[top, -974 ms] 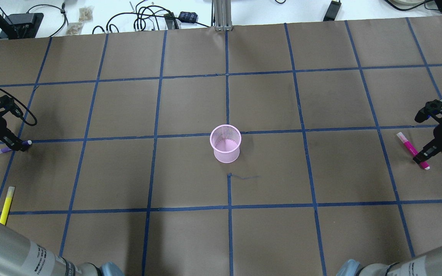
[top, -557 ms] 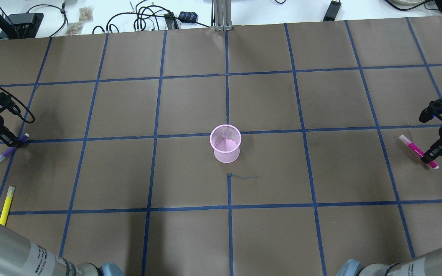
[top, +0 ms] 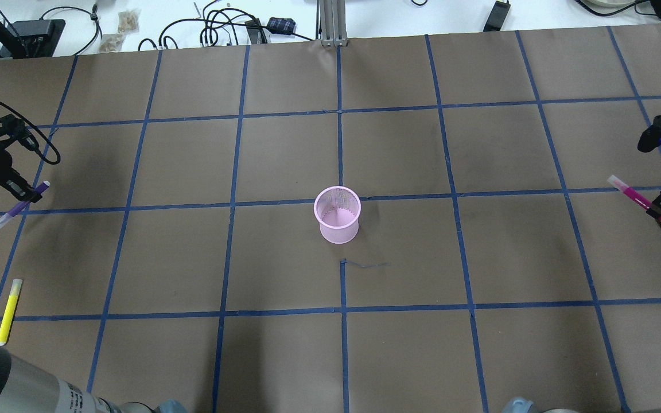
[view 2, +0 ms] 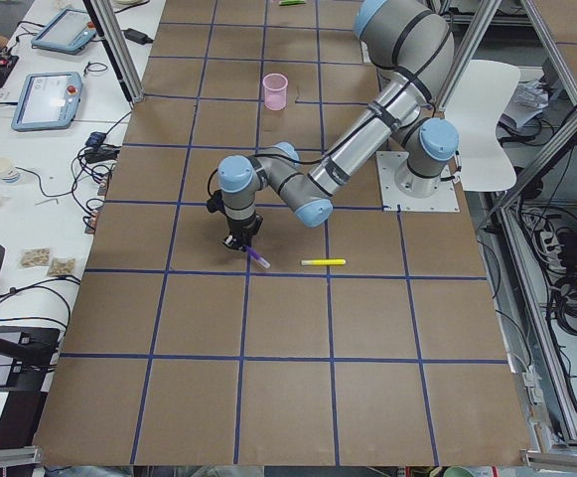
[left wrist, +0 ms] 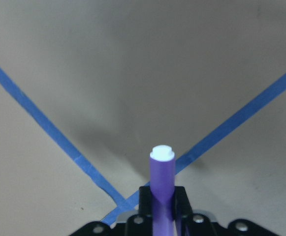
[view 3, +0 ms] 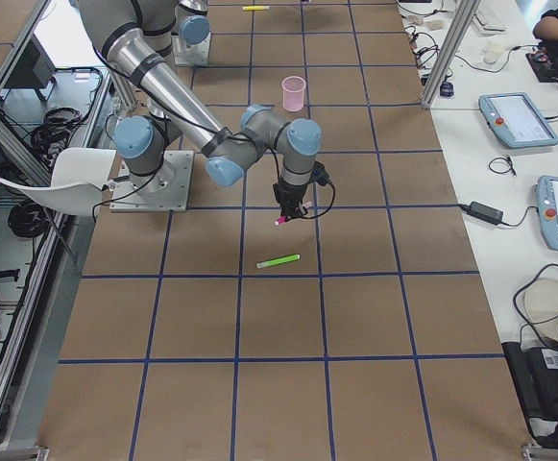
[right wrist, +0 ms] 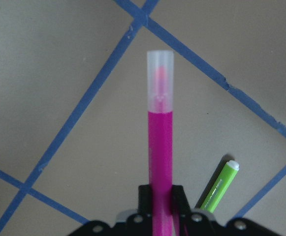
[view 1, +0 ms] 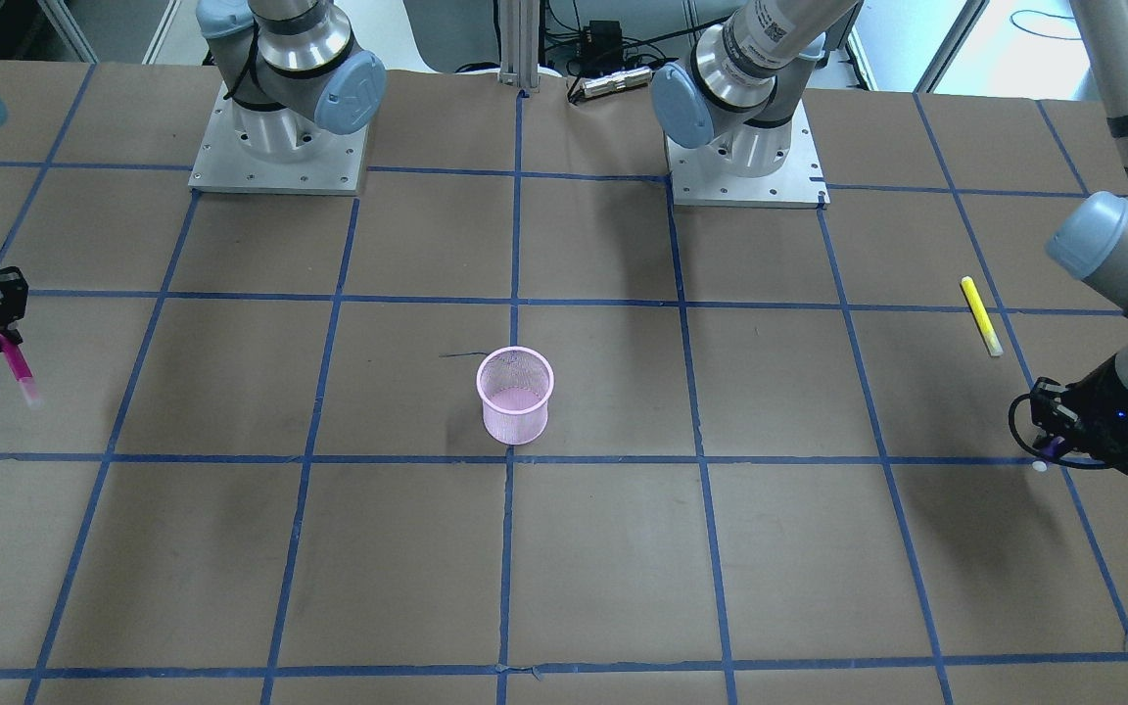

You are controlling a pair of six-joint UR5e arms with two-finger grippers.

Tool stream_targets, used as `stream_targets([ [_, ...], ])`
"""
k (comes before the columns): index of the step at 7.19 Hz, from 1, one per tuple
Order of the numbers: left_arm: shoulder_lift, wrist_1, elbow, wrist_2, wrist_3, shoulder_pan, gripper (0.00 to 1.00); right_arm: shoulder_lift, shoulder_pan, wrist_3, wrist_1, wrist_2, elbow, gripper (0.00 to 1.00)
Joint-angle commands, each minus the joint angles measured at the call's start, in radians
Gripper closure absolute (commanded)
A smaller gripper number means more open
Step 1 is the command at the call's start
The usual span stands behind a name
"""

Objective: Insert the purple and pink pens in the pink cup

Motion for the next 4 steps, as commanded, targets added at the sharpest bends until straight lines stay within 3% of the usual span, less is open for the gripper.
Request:
stream_targets([
  [1,0.075,-0.073,-0.012,-0.059,-0.049,-0.045,1.0,-0.017,0.203,0.006,0.196,-0.065,-0.141,1.0],
  [4,0.141,-0.154,-0.012,-0.109,-0.139,-0.101,1.0,-0.006,0.569,0.292,0.271,-0.125,-0.241,1.0],
])
